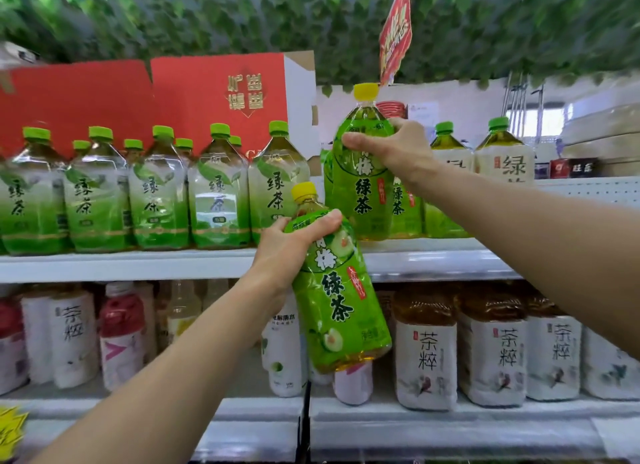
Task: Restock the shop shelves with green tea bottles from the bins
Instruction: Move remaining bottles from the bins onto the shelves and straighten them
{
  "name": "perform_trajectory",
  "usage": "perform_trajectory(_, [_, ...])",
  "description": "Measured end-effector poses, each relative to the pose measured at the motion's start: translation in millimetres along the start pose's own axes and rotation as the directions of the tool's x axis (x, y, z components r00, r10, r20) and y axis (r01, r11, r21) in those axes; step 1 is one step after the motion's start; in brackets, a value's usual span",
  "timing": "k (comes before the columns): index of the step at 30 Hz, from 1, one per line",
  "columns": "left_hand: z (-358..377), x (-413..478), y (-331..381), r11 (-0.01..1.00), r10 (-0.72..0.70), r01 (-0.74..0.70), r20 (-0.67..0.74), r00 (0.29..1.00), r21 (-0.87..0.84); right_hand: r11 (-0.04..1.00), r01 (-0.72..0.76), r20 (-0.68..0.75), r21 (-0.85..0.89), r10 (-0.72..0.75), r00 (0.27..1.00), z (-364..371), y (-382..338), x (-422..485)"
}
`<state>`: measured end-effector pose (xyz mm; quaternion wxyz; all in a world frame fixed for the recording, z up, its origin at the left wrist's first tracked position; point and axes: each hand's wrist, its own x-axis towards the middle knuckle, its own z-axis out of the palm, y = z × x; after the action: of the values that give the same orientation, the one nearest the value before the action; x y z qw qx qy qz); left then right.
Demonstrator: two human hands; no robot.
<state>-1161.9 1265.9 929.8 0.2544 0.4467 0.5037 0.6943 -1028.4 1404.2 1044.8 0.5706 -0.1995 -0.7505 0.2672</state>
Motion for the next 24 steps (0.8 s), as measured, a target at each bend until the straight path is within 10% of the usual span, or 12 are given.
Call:
perform_trajectory(18, [2, 2, 1, 1.0, -0.021, 0.021, 0.013, 1.0, 0.014, 0.977, -0.145, 0.264, -0.157, 0.183, 0.947, 3, 13, 18])
perform_trajectory(24, [6, -7, 2, 0.994, 0.098, -0.096, -0.029, 0.995, 0.048, 0.959, 0.127, 0.002, -0.252, -0.131, 0.991, -6, 1, -60])
